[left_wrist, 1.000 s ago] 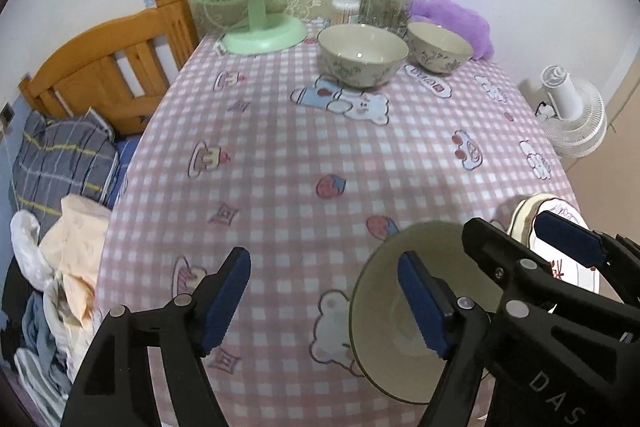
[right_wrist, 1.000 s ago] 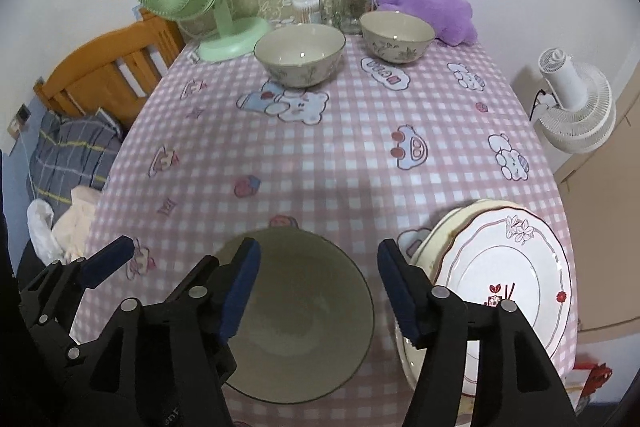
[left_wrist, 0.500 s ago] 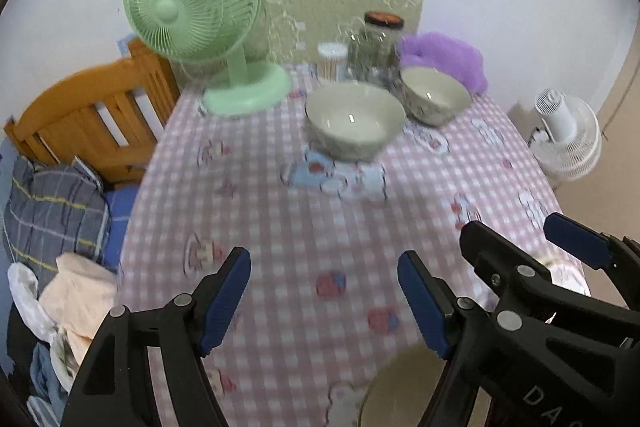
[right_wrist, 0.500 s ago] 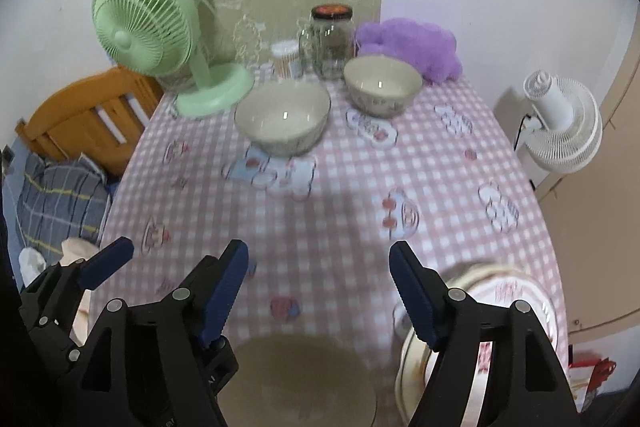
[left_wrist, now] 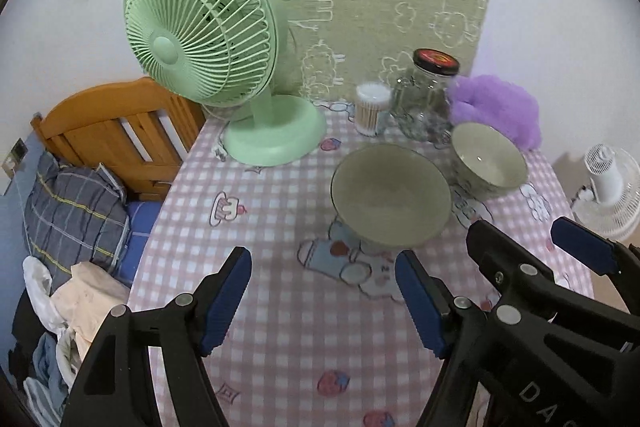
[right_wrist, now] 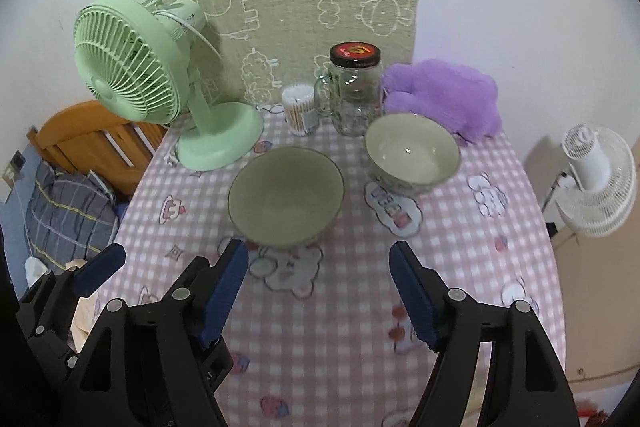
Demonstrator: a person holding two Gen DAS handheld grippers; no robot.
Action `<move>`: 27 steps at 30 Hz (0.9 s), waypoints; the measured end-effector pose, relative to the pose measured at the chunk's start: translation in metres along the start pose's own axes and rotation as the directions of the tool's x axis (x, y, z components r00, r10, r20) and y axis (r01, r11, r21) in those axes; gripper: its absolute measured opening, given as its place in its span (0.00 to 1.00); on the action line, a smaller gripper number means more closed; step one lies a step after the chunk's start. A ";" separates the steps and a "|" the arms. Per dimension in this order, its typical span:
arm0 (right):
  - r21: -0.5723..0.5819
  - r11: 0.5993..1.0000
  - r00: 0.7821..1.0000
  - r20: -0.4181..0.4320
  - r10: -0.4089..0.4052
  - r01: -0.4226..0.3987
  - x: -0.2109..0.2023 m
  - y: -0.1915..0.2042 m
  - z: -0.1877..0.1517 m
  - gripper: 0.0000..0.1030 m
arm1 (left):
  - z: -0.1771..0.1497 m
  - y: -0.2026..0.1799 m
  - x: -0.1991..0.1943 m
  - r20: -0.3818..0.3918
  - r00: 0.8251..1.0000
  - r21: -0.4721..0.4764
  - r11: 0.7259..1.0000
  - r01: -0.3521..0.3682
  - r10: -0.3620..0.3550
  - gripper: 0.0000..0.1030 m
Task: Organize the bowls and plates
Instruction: 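Move both grippers toward the floral bowl in front of the green fan, then close both grippers on the rim of the floral bowl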
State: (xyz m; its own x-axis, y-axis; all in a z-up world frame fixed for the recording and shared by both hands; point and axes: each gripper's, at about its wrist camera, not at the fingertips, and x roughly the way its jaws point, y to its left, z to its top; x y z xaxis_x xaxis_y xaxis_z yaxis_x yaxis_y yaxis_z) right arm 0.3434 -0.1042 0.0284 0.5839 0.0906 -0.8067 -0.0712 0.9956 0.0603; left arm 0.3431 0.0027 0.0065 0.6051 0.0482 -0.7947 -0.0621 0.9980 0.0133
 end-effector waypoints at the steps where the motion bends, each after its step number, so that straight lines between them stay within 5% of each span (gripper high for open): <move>1: -0.006 1.000 1.000 0.003 0.005 -0.005 0.004 0.000 0.003 0.74 | 0.003 -0.002 0.005 0.006 1.000 -0.004 1.000 -0.008 0.008 0.73; 16: -0.036 0.999 1.000 -0.004 0.027 -0.027 0.077 -0.002 0.044 0.73 | 0.035 -0.014 0.069 -0.014 0.997 -0.064 0.995 -0.070 0.070 0.65; 27: -0.038 0.999 0.998 -0.046 0.032 -0.033 0.124 -0.007 0.050 0.58 | 0.038 -0.016 0.111 -0.061 0.996 -0.072 0.995 -0.073 0.068 0.47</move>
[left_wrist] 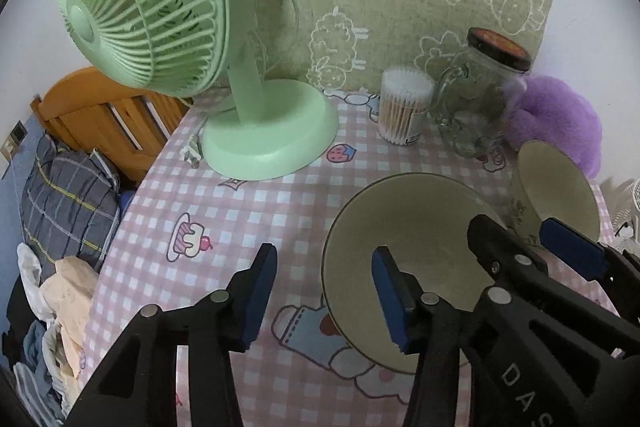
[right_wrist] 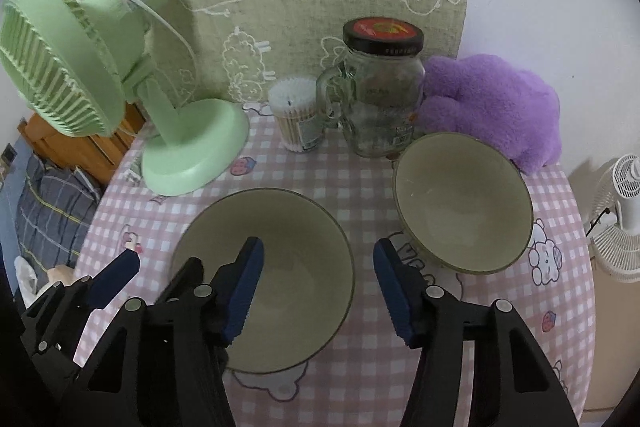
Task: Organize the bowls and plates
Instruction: 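Close both grippers on the rim of the floral bowl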
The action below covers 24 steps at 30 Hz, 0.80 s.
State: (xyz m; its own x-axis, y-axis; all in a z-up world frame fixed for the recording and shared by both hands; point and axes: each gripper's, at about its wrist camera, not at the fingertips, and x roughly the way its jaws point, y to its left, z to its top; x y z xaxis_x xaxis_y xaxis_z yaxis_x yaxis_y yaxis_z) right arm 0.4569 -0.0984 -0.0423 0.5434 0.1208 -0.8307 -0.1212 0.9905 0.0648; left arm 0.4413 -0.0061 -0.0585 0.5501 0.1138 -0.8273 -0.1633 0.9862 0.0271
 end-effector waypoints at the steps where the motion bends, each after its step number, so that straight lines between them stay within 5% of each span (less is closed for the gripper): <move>1: 0.003 1.000 1.000 -0.005 0.002 -0.002 0.003 -0.001 0.000 0.55 | 0.000 0.000 0.002 -0.001 1.000 0.001 1.000 0.000 0.000 0.46; 12: 0.009 1.000 0.998 -0.054 -0.022 0.022 0.032 -0.009 -0.004 0.40 | -0.003 -0.009 0.030 -0.053 0.999 0.030 0.999 -0.011 0.012 0.31; 18: 0.007 1.000 0.998 -0.048 -0.027 0.028 0.036 -0.009 -0.004 0.18 | -0.005 -0.008 0.034 -0.041 0.999 0.032 0.999 -0.022 0.024 0.22; 24: -0.006 0.999 0.999 -0.036 -0.038 0.037 0.036 -0.008 -0.004 0.15 | -0.004 -0.008 0.036 -0.046 0.999 0.039 0.999 -0.017 0.019 0.16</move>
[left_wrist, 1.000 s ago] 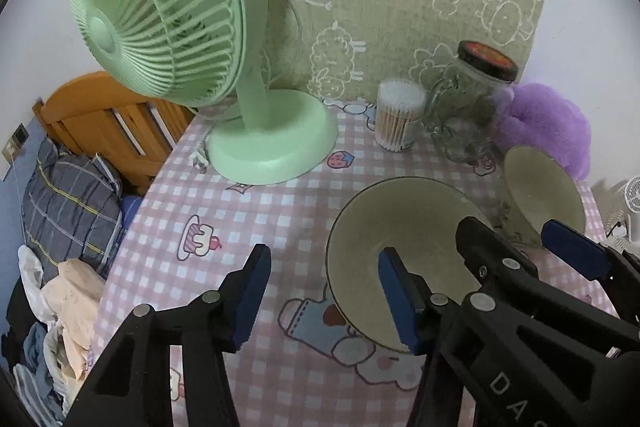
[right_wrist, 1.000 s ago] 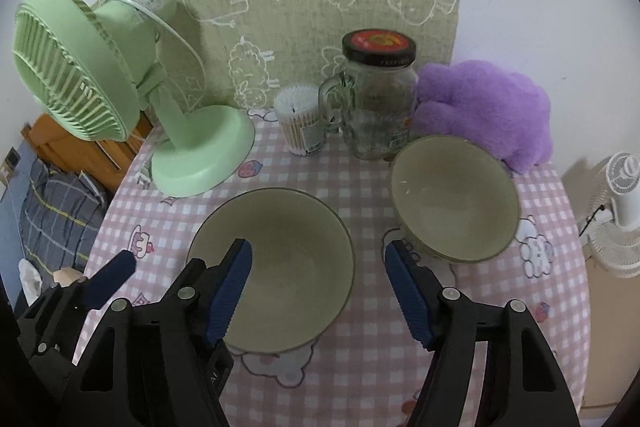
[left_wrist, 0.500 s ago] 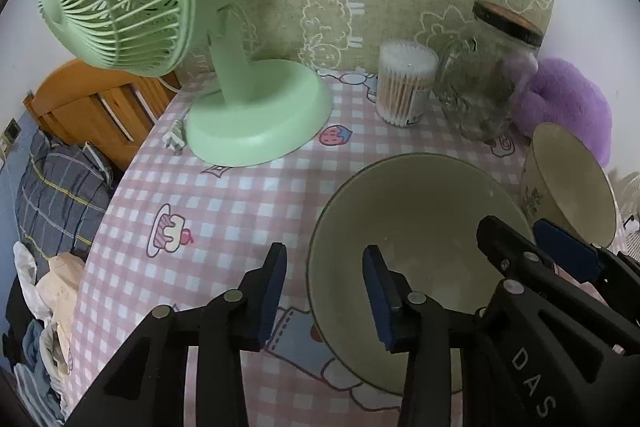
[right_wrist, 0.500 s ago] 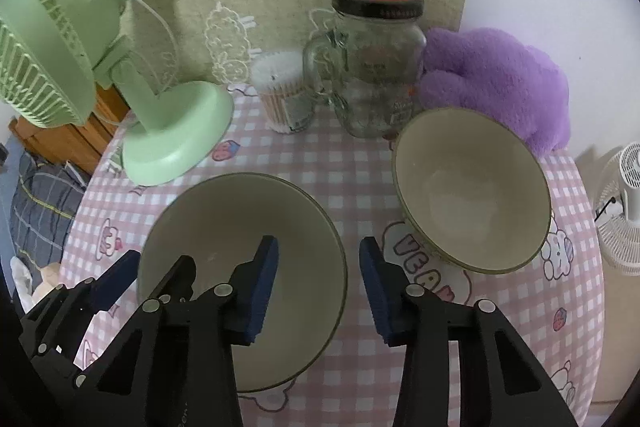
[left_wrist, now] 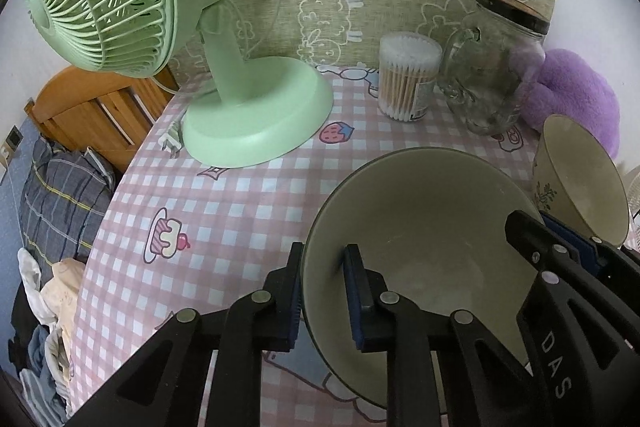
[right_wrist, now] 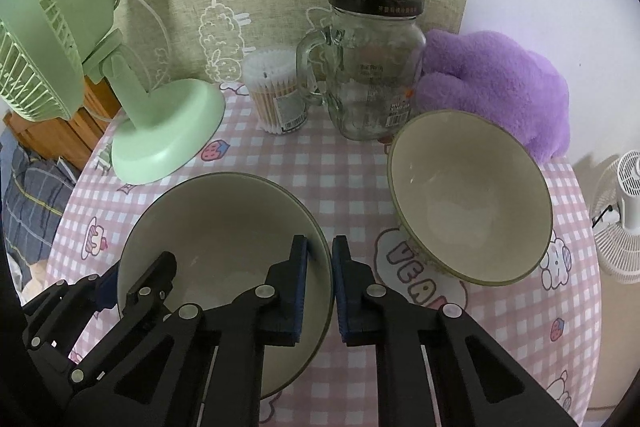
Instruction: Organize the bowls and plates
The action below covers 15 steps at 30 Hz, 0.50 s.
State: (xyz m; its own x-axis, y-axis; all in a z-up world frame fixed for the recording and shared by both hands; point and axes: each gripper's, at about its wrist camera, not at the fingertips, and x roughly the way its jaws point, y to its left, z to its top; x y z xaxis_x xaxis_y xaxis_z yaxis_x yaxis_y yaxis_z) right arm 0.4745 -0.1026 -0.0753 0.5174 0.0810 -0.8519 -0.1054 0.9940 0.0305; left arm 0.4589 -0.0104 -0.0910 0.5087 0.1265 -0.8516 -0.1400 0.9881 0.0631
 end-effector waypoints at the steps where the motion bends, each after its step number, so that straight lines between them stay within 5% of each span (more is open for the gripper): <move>1: 0.005 1.000 1.000 -0.002 0.000 0.000 0.000 -0.001 0.000 0.15 | 0.000 0.000 0.000 -0.004 1.000 0.001 1.000 0.000 0.000 0.16; 15: -0.009 1.000 1.000 -0.007 0.007 -0.007 -0.013 0.000 -0.007 0.15 | -0.007 0.001 -0.013 -0.031 1.000 0.020 1.000 -0.004 0.005 0.16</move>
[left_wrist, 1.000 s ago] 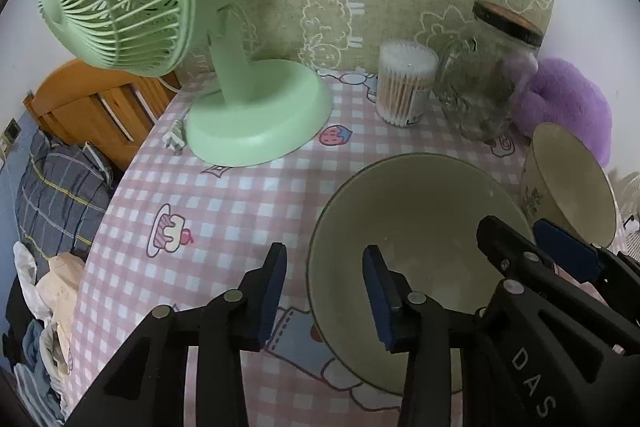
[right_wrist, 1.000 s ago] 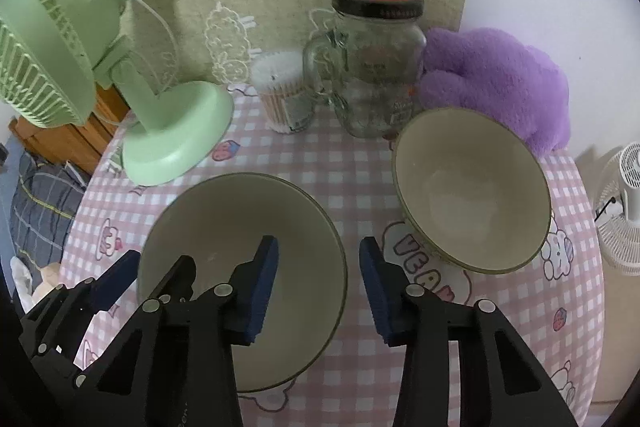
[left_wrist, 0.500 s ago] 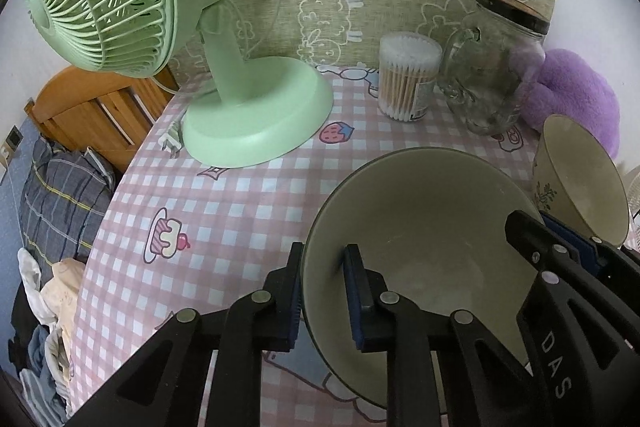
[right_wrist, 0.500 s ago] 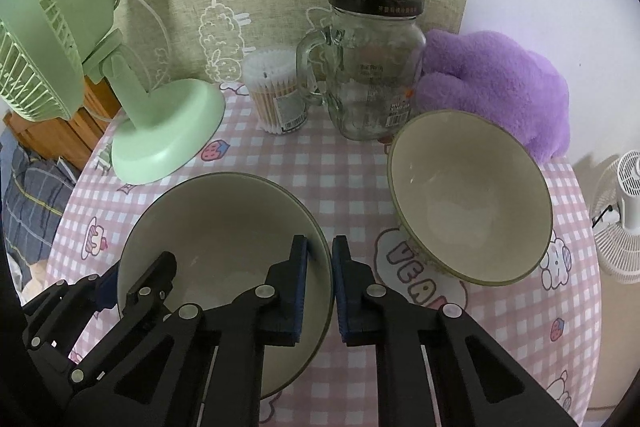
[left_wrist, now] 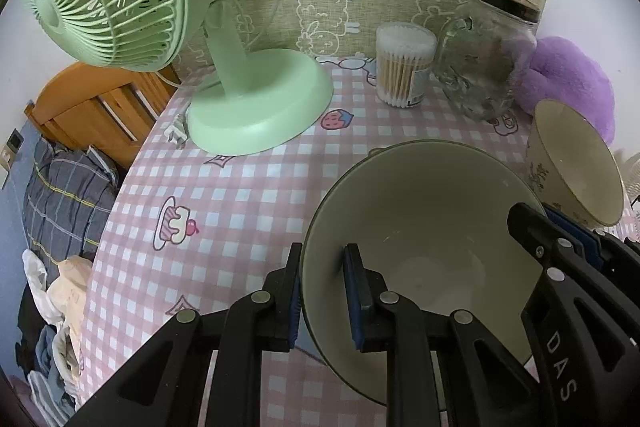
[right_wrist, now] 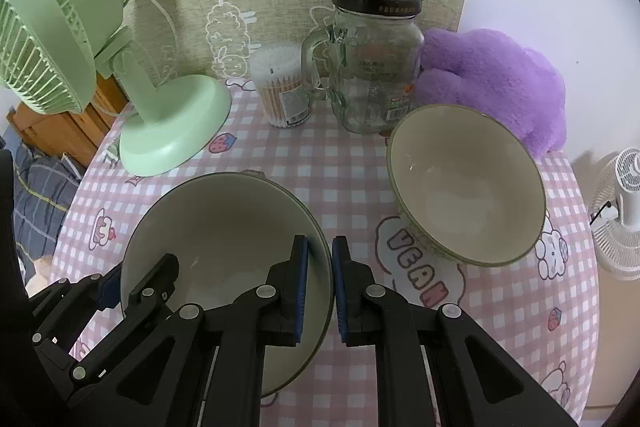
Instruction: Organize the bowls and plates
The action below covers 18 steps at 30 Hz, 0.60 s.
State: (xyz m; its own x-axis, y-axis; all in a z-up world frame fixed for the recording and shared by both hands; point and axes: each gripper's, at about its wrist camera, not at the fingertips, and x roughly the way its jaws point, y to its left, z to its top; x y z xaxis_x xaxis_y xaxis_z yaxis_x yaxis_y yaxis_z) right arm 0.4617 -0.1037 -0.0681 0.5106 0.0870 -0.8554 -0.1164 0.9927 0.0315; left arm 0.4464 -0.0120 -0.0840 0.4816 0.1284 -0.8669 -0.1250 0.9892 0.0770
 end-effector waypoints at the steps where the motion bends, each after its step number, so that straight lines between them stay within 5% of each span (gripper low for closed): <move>1: 0.000 1.000 1.000 0.002 -0.002 0.002 -0.002 0.000 0.000 0.15 | -0.001 0.000 -0.003 0.002 1.000 0.001 1.000 0.001 -0.001 0.16; 18: 0.010 1.000 0.997 0.074 -0.014 0.013 -0.069 0.007 -0.001 0.15 | 0.000 0.009 -0.066 0.083 0.996 0.001 1.000 0.015 -0.015 0.16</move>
State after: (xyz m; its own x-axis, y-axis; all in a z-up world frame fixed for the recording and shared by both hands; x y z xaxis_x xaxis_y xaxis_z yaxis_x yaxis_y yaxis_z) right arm 0.4252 -0.1025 -0.0095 0.5739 0.0793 -0.8151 -0.1011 0.9946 0.0255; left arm 0.4137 -0.0113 -0.0257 0.5539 0.1192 -0.8240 -0.1173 0.9910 0.0645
